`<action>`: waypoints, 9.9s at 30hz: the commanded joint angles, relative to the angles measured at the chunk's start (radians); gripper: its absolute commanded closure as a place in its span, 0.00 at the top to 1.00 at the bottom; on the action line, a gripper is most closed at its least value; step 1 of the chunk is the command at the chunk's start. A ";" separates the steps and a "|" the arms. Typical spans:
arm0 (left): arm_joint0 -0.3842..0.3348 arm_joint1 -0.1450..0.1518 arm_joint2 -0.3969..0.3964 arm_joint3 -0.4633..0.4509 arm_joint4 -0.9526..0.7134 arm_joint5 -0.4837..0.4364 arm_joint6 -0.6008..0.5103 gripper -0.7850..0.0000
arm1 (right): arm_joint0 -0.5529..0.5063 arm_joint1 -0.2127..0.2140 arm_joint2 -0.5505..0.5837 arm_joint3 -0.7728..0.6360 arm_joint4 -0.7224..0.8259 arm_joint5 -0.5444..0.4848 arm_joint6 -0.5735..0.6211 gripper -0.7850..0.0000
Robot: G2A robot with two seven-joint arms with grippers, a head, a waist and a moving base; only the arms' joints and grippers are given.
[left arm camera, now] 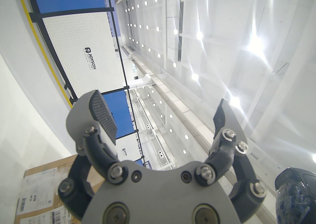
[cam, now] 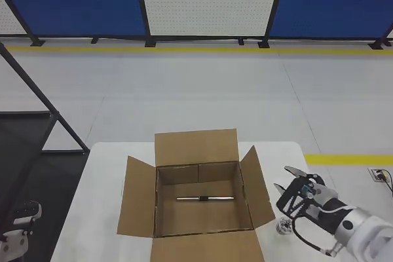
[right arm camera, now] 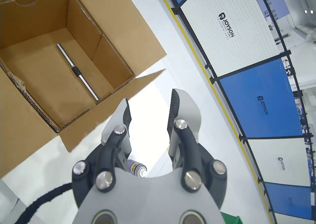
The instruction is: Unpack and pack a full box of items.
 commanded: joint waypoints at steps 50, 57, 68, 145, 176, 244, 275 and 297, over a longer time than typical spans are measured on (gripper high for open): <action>0.000 0.000 0.000 0.000 0.000 0.000 0.000 1.00 | 0.108 0.118 -0.212 0.766 0.510 -0.123 0.217 0.60; 0.000 0.000 0.000 0.000 0.000 0.000 0.000 1.00 | 0.143 0.131 -0.246 0.799 0.533 -0.117 0.222 0.33; 0.000 0.000 0.000 0.000 0.000 0.000 0.000 1.00 | 0.145 0.149 -0.245 0.785 0.545 -0.107 0.220 0.29; 0.000 0.000 0.000 0.000 0.000 0.000 0.000 1.00 | 0.292 0.259 -0.308 0.694 0.343 -0.263 0.016 1.00; 0.000 0.000 0.000 0.000 0.000 0.000 0.000 1.00 | 0.114 0.277 -0.359 0.661 0.273 -0.324 -0.065 1.00; 0.000 0.000 0.000 0.000 0.000 0.000 0.000 1.00 | 0.420 0.216 -0.678 0.973 0.177 -0.330 -0.238 0.00; 0.000 0.000 0.000 0.000 0.000 0.000 0.000 1.00 | -0.236 0.341 0.076 0.535 0.178 -0.139 -0.462 0.00; 0.000 0.000 0.000 0.000 0.000 0.000 0.000 1.00 | -0.553 0.313 0.590 0.000 0.335 -0.246 -0.521 0.00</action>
